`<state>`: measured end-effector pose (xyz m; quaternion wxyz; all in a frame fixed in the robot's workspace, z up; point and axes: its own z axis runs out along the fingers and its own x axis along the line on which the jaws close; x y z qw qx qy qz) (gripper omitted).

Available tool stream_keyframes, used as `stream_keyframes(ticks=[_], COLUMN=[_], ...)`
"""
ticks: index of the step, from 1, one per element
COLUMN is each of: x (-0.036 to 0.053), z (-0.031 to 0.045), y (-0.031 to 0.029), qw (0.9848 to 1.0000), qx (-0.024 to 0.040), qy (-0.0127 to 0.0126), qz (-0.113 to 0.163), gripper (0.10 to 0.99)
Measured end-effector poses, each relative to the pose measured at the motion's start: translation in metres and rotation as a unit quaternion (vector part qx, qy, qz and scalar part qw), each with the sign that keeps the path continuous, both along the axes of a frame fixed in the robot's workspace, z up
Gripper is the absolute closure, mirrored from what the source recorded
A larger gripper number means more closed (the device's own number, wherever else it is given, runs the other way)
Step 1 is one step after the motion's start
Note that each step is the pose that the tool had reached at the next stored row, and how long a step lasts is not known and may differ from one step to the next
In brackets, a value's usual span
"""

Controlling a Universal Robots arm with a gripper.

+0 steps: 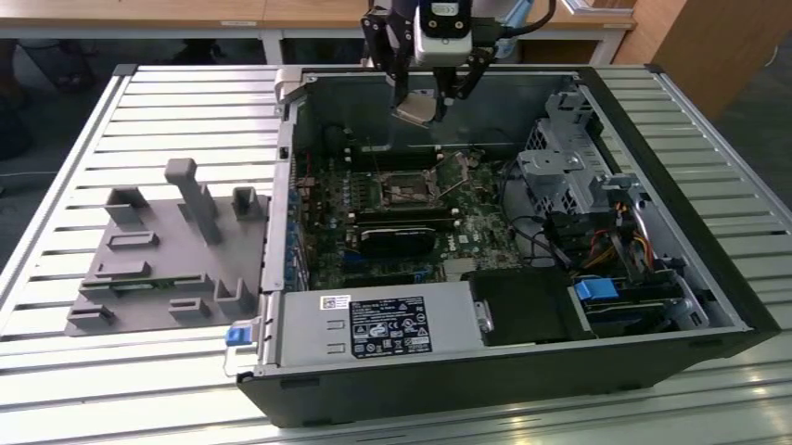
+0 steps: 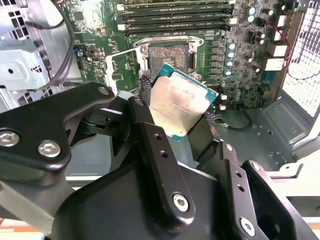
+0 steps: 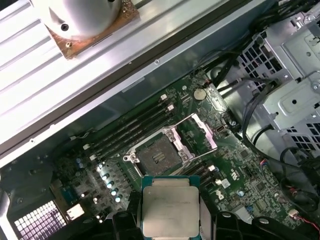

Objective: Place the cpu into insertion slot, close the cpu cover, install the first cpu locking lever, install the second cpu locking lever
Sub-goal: 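Place the cpu into insertion slot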

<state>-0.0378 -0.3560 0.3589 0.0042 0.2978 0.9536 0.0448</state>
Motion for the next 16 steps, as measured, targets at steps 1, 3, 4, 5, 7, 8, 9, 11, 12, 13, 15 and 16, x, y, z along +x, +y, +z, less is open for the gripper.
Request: stream_keyframes(ticks=[1, 3, 4, 5, 7, 8, 9, 11, 12, 13, 15, 16], x=[0.0000, 0.0000, 0.0000, 0.0000, 0.0000, 0.0000, 0.0000, 0.0000, 0.0000, 0.0000, 0.0000, 0.0000], z=[0.0000, -0.0001, -0.0002, -0.0002, -0.0003, -0.0004, -0.0004, -0.0005, -0.0006, -0.0006, -0.0007, -0.0008], y=[0.0000, 0.0000, 0.0000, 0.0000, 0.0001, 0.0001, 0.0001, 0.0002, 0.0002, 0.0002, 0.0002, 0.0002], qw=[1.0000, 0.9999, 0.9998, 0.9998, 0.9996, 0.9995, 0.9993, 0.9991, 0.9990, 0.9988, 0.9985, 0.9984], qx=[0.0000, 0.0000, 0.0000, 0.0000, 0.0000, 0.0000, 0.0000, 0.0000, 0.0000, 0.0000, 0.0000, 0.0000], qy=[0.0000, 0.0000, 0.0000, 0.0000, 0.0000, 0.0000, 0.0000, 0.0000, 0.0000, 0.0000, 0.0000, 0.0000], qz=[-0.006, -0.014, -0.018, -0.022, -0.029, -0.033, -0.036, -0.042, -0.045, -0.048, -0.054, -0.056], gripper=[0.545, 0.545, 0.545, 0.545, 0.545, 0.545, 0.545, 0.545, 0.545, 0.545, 0.545, 0.545])
